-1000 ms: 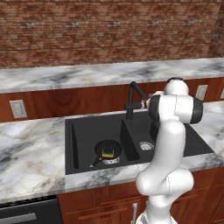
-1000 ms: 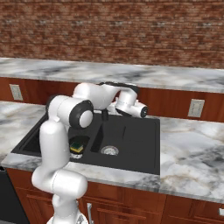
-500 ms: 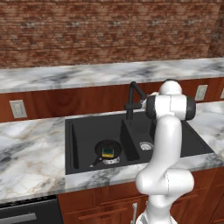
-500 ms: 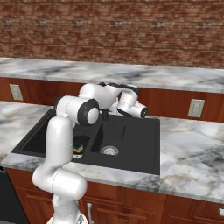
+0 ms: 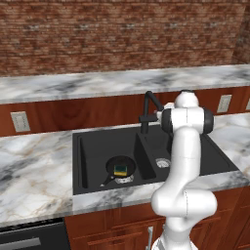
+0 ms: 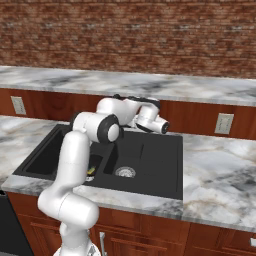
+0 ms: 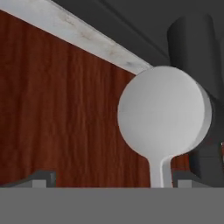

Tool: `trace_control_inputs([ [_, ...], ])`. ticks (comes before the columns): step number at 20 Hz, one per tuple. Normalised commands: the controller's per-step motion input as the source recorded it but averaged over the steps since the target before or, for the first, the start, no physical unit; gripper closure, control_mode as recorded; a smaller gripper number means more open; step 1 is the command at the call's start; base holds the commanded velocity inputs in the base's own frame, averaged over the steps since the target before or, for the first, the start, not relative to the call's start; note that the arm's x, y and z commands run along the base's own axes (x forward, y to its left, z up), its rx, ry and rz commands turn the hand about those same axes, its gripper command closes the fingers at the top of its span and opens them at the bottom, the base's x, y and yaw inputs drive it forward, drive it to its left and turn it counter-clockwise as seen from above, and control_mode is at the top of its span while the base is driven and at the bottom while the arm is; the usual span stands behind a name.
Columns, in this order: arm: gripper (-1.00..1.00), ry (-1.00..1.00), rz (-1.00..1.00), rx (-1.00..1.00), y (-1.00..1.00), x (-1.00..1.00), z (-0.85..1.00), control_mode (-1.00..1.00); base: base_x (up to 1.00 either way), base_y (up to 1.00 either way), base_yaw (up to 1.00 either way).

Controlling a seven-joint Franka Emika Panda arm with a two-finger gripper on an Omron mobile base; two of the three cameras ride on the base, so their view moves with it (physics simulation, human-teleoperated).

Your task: Pick the pan and sponge and place them into the sink. Then turn on the water.

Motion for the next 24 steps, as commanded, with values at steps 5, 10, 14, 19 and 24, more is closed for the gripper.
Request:
trace_control_inputs([
  [5,-1.0,0.0,0.0,0.01,0.0,0.36,-0.13,-1.0,0.0,0.0,0.0],
  [10,-1.0,0.0,0.0,0.01,0.0,0.22,-0.03,-1.0,0.0,0.0,0.0],
  [14,1.0,0.0,0.0,0.01,0.0,0.13,0.0,-1.0,0.0,0.0,0.0],
  [19,1.0,0.0,0.0,0.03,-0.06,0.03,0.0,-1.0,0.0,0.0,0.0],
  [24,1.0,0.05,-0.03,0.04,-0.4,0.0,0.0,-1.0,0.0,0.0,0.0],
])
